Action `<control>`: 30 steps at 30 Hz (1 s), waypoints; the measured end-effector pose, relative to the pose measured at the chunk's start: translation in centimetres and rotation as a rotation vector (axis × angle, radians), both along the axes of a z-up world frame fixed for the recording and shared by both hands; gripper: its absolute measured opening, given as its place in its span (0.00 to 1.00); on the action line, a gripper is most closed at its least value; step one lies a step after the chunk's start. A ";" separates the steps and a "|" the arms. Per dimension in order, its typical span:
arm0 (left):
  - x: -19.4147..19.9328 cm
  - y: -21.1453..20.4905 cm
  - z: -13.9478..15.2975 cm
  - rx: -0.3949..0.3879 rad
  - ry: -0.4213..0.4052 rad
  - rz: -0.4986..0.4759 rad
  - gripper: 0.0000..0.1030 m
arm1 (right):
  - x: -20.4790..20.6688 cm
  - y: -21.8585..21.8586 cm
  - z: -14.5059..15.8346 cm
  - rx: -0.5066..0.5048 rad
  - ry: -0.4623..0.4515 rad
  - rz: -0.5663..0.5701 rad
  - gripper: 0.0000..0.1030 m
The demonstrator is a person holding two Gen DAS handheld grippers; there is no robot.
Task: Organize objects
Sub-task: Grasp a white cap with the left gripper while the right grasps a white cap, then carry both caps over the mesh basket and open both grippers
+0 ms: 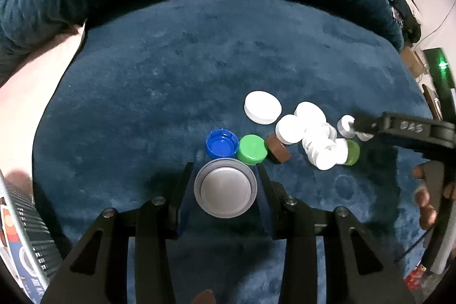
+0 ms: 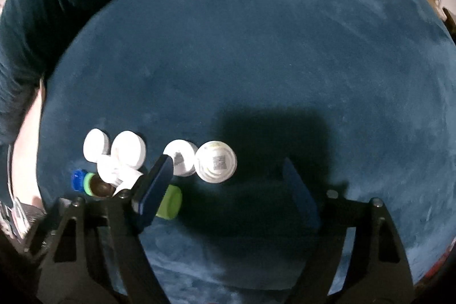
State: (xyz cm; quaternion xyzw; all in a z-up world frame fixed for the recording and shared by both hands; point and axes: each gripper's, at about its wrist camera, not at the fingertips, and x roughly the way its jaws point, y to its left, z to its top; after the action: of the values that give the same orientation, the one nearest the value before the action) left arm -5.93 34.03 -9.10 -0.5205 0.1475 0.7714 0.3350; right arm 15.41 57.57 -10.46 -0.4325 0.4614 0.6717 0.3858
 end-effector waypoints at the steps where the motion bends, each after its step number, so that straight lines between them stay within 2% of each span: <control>1: 0.0 -0.1 0.2 0.003 -0.001 -0.002 0.40 | -0.4 0.0 -0.1 -0.005 -0.006 0.022 0.77; 2: 0.1 -0.1 0.4 0.005 -0.001 -0.007 0.40 | -0.7 -0.1 -0.1 -0.002 -0.016 0.040 0.76; 4: 0.2 -0.2 0.7 0.007 0.000 -0.013 0.40 | -1.1 -0.1 -0.2 0.013 -0.031 0.061 0.58; 5: 0.2 -0.2 0.9 0.009 -0.001 -0.013 0.40 | -1.2 -0.1 -0.3 0.012 -0.033 0.075 0.53; 7: 0.1 -0.4 1.1 0.013 -0.006 -0.010 0.40 | -1.1 -0.2 -0.3 0.003 -0.010 0.087 0.33; 8: 0.1 -0.5 1.4 0.016 -0.007 -0.005 0.40 | -0.9 -0.2 -0.2 0.002 -0.011 0.088 0.31; 15: -0.1 -2.5 3.4 0.050 -0.035 0.038 0.40 | 0.6 -1.0 1.3 -0.020 0.047 0.061 0.31; 20: -0.3 -5.2 5.6 0.092 -0.038 0.085 0.40 | 0.5 -3.2 4.6 0.022 0.118 0.075 0.31; 25: -1.3 -9.3 8.4 0.127 -0.035 0.175 0.40 | -2.5 -6.3 8.6 0.053 0.213 0.163 0.31; 30: -2.3 -16.2 11.3 0.132 0.033 0.323 0.40 | -7.6 -11.1 12.7 0.057 0.350 0.277 0.31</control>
State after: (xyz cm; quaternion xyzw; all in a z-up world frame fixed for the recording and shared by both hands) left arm -8.19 17.84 2.20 -0.5014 0.0163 0.8318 0.2377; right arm 7.77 46.44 2.26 -0.3575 0.4384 0.7959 0.2157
